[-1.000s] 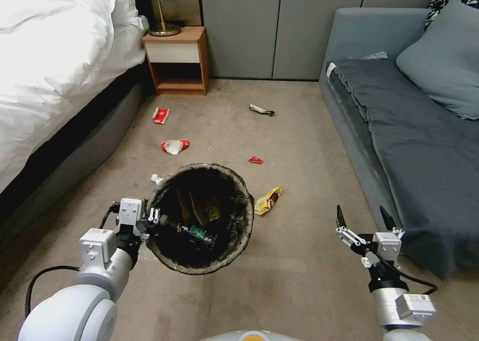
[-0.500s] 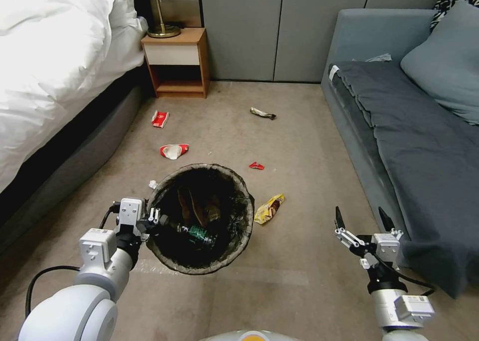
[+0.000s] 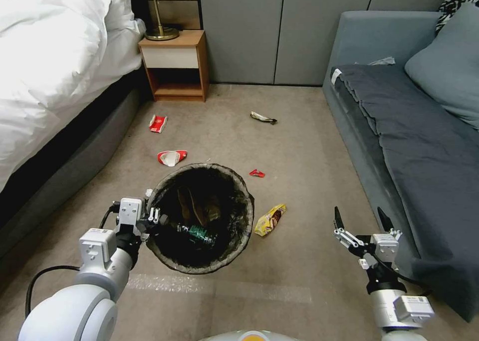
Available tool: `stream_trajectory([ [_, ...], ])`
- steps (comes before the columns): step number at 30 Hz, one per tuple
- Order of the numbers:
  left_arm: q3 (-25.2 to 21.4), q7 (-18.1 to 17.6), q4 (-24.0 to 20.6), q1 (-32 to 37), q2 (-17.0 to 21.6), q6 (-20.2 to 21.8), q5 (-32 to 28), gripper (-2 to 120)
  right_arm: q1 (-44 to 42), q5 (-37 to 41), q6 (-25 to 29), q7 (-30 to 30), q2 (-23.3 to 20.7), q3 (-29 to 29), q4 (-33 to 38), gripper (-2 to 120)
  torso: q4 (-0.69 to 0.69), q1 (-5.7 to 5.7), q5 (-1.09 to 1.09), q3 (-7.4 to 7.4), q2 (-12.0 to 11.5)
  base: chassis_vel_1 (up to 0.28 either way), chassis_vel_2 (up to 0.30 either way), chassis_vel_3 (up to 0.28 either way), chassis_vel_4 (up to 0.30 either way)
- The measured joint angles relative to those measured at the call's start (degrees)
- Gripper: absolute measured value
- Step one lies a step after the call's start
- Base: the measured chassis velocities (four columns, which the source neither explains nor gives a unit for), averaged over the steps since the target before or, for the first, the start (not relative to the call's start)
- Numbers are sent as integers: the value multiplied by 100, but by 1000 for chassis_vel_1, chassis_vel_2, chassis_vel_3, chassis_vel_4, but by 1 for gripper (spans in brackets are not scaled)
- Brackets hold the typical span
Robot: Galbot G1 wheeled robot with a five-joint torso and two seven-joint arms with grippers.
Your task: Pick up the trash bin, then pick up the garbage from the floor and place it into the trash bin.
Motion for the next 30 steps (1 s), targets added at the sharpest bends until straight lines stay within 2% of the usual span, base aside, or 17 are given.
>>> stream_trajectory([
  [12, -1, 0, 0, 4, -2, 0, -6, 1, 10, 30, 7, -46, -12, -70, -51, 100, 0, 0, 0, 0, 0, -87, 72, 83, -76],
  [16, -23, 0, 0, -11, 4, 0, -33, 1, 113, 182, -140, -162, -72, -181, -170, 100, -1, 0, 0, 0, 0, -55, 31, 34, -37],
  [19, -38, -3, 0, -24, 16, 0, -61, 1, 558, 796, -830, -247, -141, -408, -431, 100, 1, 0, 0, 0, 0, 0, 0, 0, 0],
  [21, -42, -3, 0, -24, 17, 0, -64, 1, 679, 959, -1031, -264, -141, -446, -492, 100, 0, 0, 1, 0, 0, 0, 0, 0, 0],
  [23, -57, -5, 0, -22, 14, 1, -76, 1, 1070, 1406, -1694, -361, -122, -524, -670, 100, 1, 0, 0, 0, 0, 0, 0, 0, 0],
  [24, -57, -5, 0, -22, 14, 1, -76, 1, 1070, 1406, -1694, -361, -122, -524, -670, 100, 1, 0, 0, 0, 0, 0, 0, 0, 0],
  [26, -81, -10, 0, -18, 11, 3, -93, 1, 1423, 1700, -2191, -367, -151, -662, -881, 100, 0, 0, 0, 0, 0, 0, 0, 0, 0],
  [30, -110, -20, 0, -12, 11, 8, -128, 1, 1827, 1781, -2432, -355, -193, -821, -1249, 100, 1, 0, 0, 0, 0, 0, 0, 0, 0],
])
